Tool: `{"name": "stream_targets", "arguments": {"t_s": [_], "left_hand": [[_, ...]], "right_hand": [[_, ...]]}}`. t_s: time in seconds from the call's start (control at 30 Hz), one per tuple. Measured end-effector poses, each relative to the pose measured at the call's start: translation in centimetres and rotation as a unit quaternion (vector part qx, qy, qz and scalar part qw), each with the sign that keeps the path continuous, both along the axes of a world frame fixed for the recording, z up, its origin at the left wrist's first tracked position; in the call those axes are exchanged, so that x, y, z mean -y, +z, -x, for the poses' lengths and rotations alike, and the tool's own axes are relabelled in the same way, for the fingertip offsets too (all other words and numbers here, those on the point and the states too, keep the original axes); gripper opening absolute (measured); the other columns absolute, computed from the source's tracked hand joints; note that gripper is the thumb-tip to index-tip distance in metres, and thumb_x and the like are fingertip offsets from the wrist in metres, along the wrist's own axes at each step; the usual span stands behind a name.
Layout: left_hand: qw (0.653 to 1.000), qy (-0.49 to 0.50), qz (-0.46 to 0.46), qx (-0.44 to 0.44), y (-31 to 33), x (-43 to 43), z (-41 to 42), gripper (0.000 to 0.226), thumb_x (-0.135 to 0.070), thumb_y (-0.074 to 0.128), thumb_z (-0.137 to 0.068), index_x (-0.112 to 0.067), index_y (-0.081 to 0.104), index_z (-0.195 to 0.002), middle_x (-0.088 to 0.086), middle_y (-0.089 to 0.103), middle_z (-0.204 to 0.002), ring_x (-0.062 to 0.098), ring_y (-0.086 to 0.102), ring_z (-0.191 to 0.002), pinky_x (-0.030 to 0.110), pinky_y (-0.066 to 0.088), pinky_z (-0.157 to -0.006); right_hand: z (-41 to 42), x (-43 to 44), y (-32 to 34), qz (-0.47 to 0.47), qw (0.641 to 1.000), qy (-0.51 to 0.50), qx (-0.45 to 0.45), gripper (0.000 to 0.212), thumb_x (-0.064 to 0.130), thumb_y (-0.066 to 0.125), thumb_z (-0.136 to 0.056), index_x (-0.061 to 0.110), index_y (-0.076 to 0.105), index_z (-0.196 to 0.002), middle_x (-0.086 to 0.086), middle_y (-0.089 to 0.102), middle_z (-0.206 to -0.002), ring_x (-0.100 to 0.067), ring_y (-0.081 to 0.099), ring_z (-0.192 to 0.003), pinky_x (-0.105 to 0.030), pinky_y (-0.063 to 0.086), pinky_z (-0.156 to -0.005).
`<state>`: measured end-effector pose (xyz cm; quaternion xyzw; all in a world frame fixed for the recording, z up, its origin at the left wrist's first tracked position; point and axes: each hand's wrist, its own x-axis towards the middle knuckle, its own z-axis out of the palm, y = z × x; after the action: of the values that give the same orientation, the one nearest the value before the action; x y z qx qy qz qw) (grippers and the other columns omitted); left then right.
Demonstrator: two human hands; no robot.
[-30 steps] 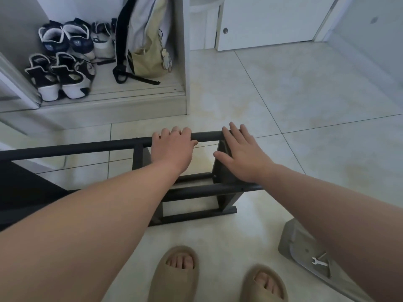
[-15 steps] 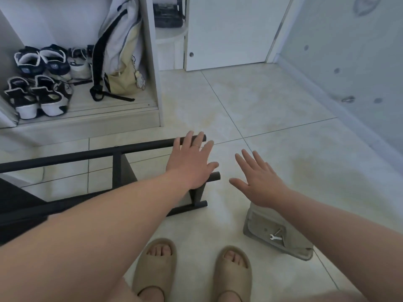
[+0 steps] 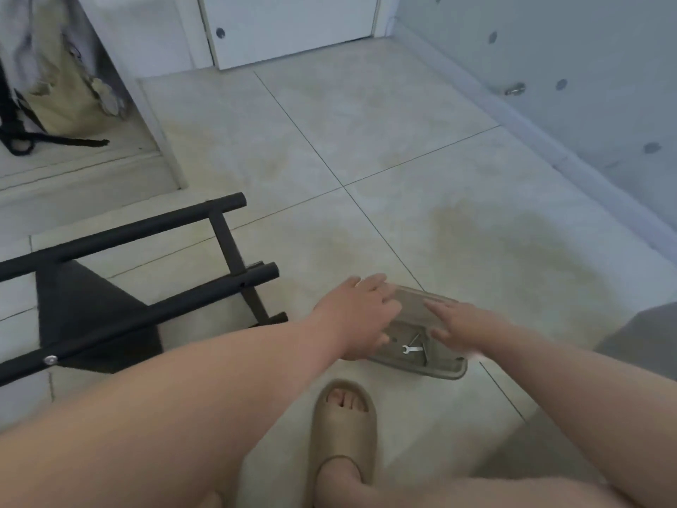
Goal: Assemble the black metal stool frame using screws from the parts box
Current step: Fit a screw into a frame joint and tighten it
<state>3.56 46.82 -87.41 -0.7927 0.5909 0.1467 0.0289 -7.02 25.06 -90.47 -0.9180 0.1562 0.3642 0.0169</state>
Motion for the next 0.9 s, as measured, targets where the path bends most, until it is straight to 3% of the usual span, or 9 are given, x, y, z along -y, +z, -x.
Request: {"name": "stream_targets", "arguments": {"t_s": [0.13, 0.27, 0.5, 0.67, 0.77, 0.9], "left_hand": [[0.996, -0.059, -0.064, -0.014, -6.0, -0.3, 1.0, 0.05, -0.038, 0.053, -0.098, -0.014, 0.043, -0.141, 0.008, 0.033, -0.157, 0.026, 0.015, -0.151, 0.046, 0.022, -0.118], [0.992, -0.08, -0.096, -0.027, -10.7, -0.9, 1.4, 0.046, -0.032, 0.047, -0.101, -0.014, 0.041, -0.142, 0.008, 0.04, -0.152, 0.026, 0.016, -0.151, 0.052, 0.015, -0.119], [0.998, -0.058, 0.02, -0.012, -14.6, -0.7, 1.3, 0.029, -0.036, 0.037, -0.106, -0.016, 0.056, -0.113, 0.007, 0.065, -0.119, 0.027, 0.039, -0.135, 0.053, 0.03, -0.112], [0.992, -0.064, 0.112, 0.014, -15.6, -1.0, 1.2, 0.023, -0.039, 0.052, -0.099, -0.02, 0.063, -0.097, 0.001, 0.071, -0.098, 0.024, 0.056, -0.119, 0.049, 0.044, -0.101], [0.989, -0.065, 0.13, 0.021, -16.0, -1.0, 1.2, 0.023, -0.039, 0.051, -0.099, -0.02, 0.063, -0.095, 0.0, 0.07, -0.096, 0.023, 0.057, -0.118, 0.048, 0.045, -0.1], [0.99, -0.067, 0.122, 0.036, -15.9, -1.0, 1.2, 0.022, -0.04, 0.054, -0.098, -0.021, 0.064, -0.093, -0.002, 0.07, -0.094, 0.022, 0.059, -0.115, 0.047, 0.047, -0.099]], "right_hand": [[-0.6, 1.2, -5.2, -0.024, 0.999, 0.007, -0.03, 0.051, 0.035, 0.041, -0.102, 0.036, 0.036, -0.154, -0.007, 0.05, -0.15, -0.03, 0.051, -0.133, -0.04, 0.046, -0.105], [-1.1, 1.4, -10.0, -0.046, 0.998, -0.014, -0.035, 0.048, 0.031, 0.044, -0.101, 0.032, 0.045, -0.148, -0.009, 0.055, -0.145, -0.033, 0.055, -0.128, -0.04, 0.048, -0.101], [-1.0, 2.0, -15.1, -0.032, 0.998, -0.016, -0.048, 0.039, 0.019, 0.051, -0.096, 0.024, 0.055, -0.134, -0.007, 0.062, -0.132, -0.032, 0.062, -0.115, -0.04, 0.053, -0.093], [-0.9, 2.0, -16.8, -0.019, 0.999, 0.007, -0.025, 0.031, 0.011, 0.053, -0.096, 0.018, 0.052, -0.126, -0.009, 0.054, -0.129, -0.035, 0.061, -0.112, -0.044, 0.054, -0.086], [-0.9, 2.0, -17.5, -0.003, 1.0, 0.016, -0.001, 0.029, 0.009, 0.049, -0.097, 0.021, 0.051, -0.124, -0.009, 0.057, -0.123, -0.035, 0.062, -0.107, -0.038, 0.046, -0.072], [-1.0, 2.0, -17.7, 0.026, 0.999, 0.043, 0.012, 0.028, 0.008, 0.043, -0.1, 0.021, 0.055, -0.122, -0.008, 0.059, -0.12, -0.034, 0.064, -0.107, -0.036, 0.04, -0.069]]}}
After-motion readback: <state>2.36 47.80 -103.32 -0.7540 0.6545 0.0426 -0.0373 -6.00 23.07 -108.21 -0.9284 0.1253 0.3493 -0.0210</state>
